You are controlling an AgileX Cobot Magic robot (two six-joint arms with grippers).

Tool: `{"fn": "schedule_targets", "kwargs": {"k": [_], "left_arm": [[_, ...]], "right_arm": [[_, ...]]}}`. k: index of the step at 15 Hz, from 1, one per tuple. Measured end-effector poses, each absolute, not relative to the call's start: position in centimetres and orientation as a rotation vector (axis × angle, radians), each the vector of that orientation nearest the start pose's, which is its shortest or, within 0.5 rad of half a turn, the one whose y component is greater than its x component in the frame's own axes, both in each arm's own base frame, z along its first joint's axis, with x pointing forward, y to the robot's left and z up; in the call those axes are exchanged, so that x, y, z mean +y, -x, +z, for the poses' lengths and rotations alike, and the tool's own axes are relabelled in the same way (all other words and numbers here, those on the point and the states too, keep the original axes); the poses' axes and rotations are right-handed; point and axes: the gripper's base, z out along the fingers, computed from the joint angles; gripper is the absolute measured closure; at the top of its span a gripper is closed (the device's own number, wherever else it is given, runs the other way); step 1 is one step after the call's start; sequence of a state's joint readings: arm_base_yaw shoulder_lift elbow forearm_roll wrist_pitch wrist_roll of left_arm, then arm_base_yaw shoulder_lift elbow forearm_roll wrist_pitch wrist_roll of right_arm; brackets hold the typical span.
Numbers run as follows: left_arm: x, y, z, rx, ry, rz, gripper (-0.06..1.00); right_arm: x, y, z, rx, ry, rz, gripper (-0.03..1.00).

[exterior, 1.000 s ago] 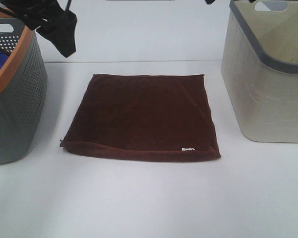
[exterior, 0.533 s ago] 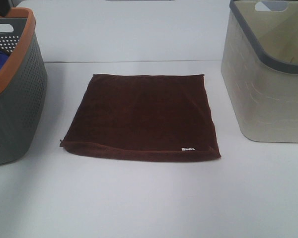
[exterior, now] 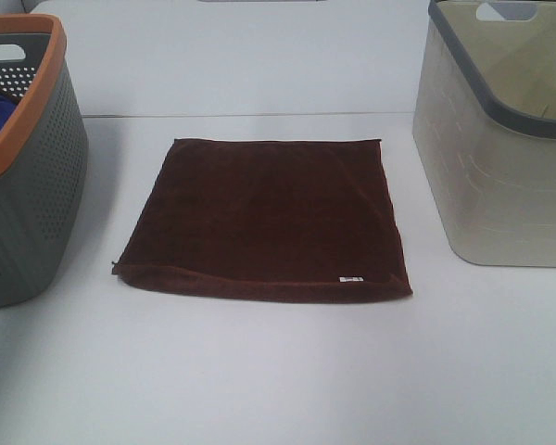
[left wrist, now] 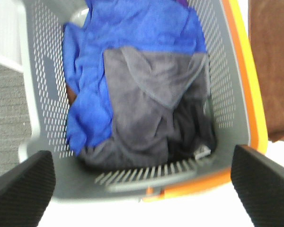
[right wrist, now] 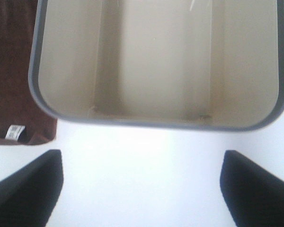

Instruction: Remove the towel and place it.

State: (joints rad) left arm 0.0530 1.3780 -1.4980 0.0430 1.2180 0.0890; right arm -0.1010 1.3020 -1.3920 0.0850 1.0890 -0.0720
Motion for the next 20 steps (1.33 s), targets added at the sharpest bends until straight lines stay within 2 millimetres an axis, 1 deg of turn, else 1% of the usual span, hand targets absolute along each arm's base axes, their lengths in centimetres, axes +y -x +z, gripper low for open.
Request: {"fn": "schedule_targets", "kwargs": {"k": [1,2,4,6,9,10,11,12,14,16,17,18,19,20], "left_arm": [[1.8,-24.5,40.2,2.582,-0.042,0.136,-0.02],[1.9,-23.5,40.0,2.58,-0.039,0.144,-0.02],[1.9,-18.4,39.0,2.558,-0.037,0.198,-0.02],[1.8,-14.5,38.2,2.483,-0.037,0.216,-0.02],[1.7,-9.2,36.5,2.338,-0.037,0.252,-0.02],[1.6,-8.1,35.9,2.291,-0.038,0.254,-0.02],[1.6,-7.6,35.7,2.268,-0.038,0.254,-0.02],[1.4,-5.7,34.3,2.199,-0.036,0.246,-0.02],[1.2,-4.2,32.7,2.167,-0.033,0.221,-0.02],[0.9,-2.4,31.7,2.1,-0.035,0.205,-0.02],[0.9,-2.0,31.6,2.084,-0.041,0.206,-0.02],[0.8,-1.0,31.4,2.039,-0.059,0.211,-0.02],[0.7,-0.1,31.1,1.993,-0.071,0.216,-0.02],[0.6,0.6,30.7,1.965,-0.077,0.213,-0.02]], "right_arm": [[-1.7,-23.8,39.5,2.479,-0.053,0.034,0.18],[-1.6,-22.8,39.2,2.48,-0.053,0.034,0.18],[-1.3,-19.6,37.6,2.501,-0.053,0.036,0.18],[-0.9,-15.9,36.7,2.471,-0.044,0.029,0.18],[-0.4,-10.5,35.1,2.392,0.013,0.0,0.18],[-0.2,-8.6,34.4,2.354,0.03,-0.011,0.18],[-0.1,-7.7,34.0,2.335,0.037,-0.016,0.18],[0.1,-5.1,32.6,2.26,0.058,-0.036,0.18],[0.4,-2.7,31.1,2.193,0.09,-0.059,0.18],[0.6,-0.6,30.9,2.09,0.101,-0.08,0.18],[0.7,0.0,30.9,2.063,0.102,-0.084,0.18],[0.8,1.1,30.8,2.006,0.109,-0.096,0.18],[0.9,1.8,30.7,1.966,0.11,-0.102,0.18],[0.9,2.1,30.5,1.953,0.11,-0.104,0.18]]}}
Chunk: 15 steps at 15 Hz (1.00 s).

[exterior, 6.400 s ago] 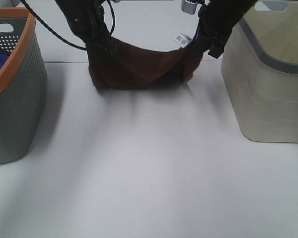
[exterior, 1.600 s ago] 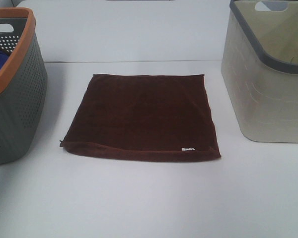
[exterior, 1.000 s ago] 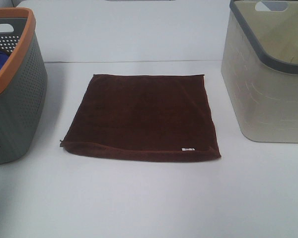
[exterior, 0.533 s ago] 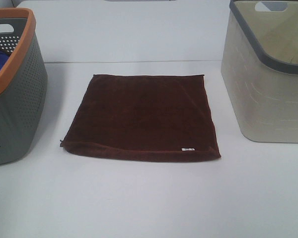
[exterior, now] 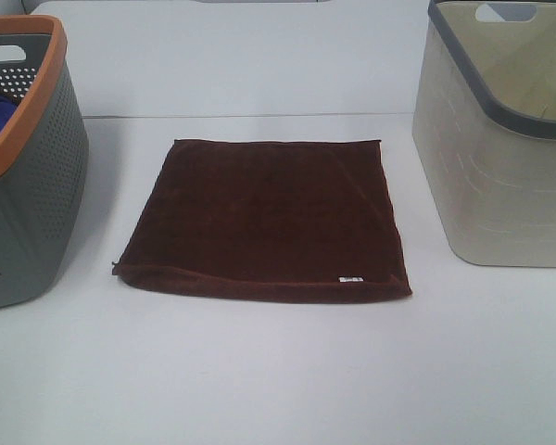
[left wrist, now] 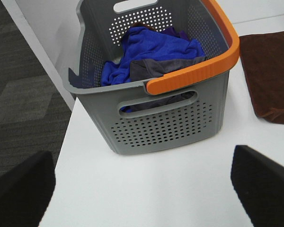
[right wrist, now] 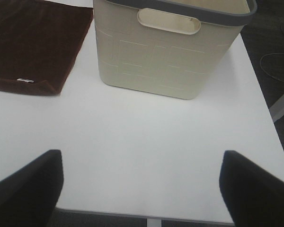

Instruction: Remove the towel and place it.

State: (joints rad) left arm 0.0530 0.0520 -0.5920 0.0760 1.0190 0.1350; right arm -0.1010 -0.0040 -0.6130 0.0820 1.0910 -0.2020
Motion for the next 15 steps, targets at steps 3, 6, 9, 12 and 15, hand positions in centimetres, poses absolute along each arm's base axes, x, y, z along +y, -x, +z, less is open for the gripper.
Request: {"fn": "schedule_targets", "kwargs": {"k": [3,6,9,12,15], "left_arm": [[0.3,1.3,28.9,2.016,-0.106,0.189,-0.02],[0.2,0.6,27.9,2.029,-0.123,0.177,-0.02],[0.2,0.6,28.0,2.022,-0.11,0.17,-0.02],[0.2,0.6,28.0,2.021,-0.1,0.164,-0.02],[0.2,0.6,28.0,2.021,-0.096,0.161,-0.02]], "right_arm": [[0.8,1.5,29.4,1.996,0.11,-0.098,0.18],[0.7,0.8,28.1,2.032,0.11,-0.097,0.18],[0.7,0.6,27.8,2.041,0.089,-0.09,0.18],[0.6,0.6,27.8,2.036,0.086,-0.09,0.18],[0.7,0.6,27.9,2.034,0.087,-0.08,0.18]]}}
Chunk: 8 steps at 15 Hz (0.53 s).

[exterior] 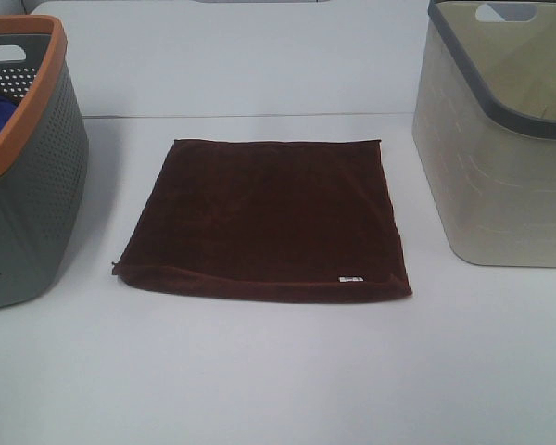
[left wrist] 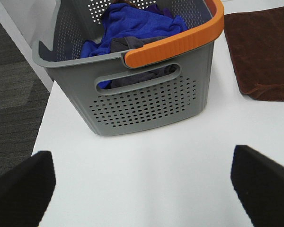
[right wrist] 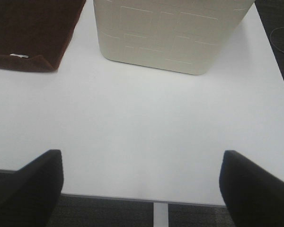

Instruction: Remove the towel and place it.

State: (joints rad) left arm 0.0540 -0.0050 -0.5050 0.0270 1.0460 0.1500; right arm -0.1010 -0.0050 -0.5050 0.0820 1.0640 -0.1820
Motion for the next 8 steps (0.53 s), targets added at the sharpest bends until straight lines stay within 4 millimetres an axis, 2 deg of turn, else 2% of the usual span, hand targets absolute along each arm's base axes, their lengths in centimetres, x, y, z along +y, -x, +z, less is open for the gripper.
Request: {"fn": "schedule_targets", "kwargs": {"k": [8], "left_arm": [[-0.63,0.54,28.0,2.015,-0.09,0.035,-0.02]], "right_arm": [[0.93,0.57,27.88,2.032,0.018,-0.004,0.18]]}}
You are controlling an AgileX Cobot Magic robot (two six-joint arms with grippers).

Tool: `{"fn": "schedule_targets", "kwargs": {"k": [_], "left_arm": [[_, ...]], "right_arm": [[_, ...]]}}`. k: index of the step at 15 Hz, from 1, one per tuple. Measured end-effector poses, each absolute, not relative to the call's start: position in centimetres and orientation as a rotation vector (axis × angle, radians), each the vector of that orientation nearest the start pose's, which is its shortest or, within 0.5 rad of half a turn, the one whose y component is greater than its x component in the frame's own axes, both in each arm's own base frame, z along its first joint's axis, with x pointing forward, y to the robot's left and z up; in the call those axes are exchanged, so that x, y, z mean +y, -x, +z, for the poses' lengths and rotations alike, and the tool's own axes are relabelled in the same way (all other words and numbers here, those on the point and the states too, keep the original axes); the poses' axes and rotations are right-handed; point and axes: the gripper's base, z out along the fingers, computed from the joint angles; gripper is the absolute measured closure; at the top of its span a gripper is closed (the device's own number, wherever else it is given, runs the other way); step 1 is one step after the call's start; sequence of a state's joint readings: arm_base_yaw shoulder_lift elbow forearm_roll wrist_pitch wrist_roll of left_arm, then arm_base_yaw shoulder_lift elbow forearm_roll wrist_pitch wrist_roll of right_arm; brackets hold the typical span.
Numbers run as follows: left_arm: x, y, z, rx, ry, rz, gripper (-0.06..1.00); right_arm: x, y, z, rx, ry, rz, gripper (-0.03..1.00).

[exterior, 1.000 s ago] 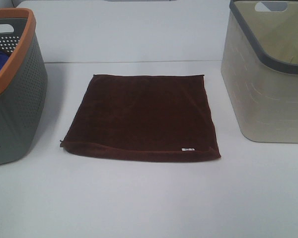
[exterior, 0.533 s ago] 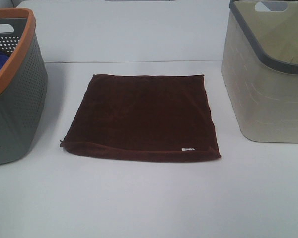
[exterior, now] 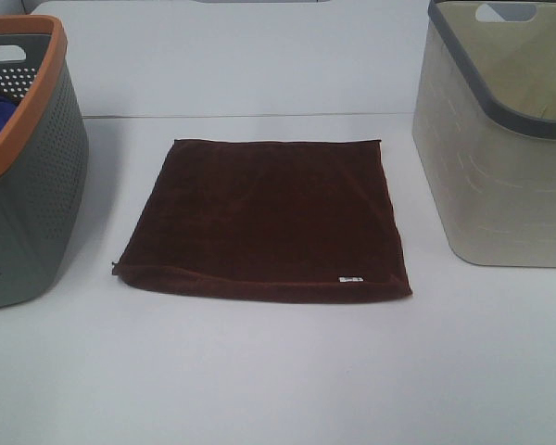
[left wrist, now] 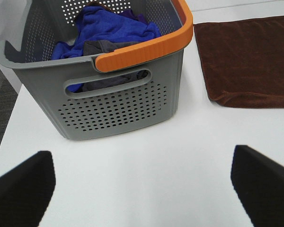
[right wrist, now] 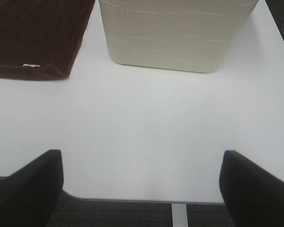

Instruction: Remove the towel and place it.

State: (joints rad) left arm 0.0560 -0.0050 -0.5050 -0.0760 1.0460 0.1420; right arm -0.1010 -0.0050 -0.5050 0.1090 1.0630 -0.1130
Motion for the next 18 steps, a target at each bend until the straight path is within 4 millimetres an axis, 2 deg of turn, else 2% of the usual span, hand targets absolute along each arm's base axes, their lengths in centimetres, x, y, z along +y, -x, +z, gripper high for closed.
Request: {"fn": "schedule_targets", "kwargs": {"k": [18], "left_arm": [[-0.65,0.54,28.0,2.015,-0.09,0.033,-0.02]], "right_arm": [[0.86,0.57,27.88,2.032,0.007,-0.006,0.18]]}}
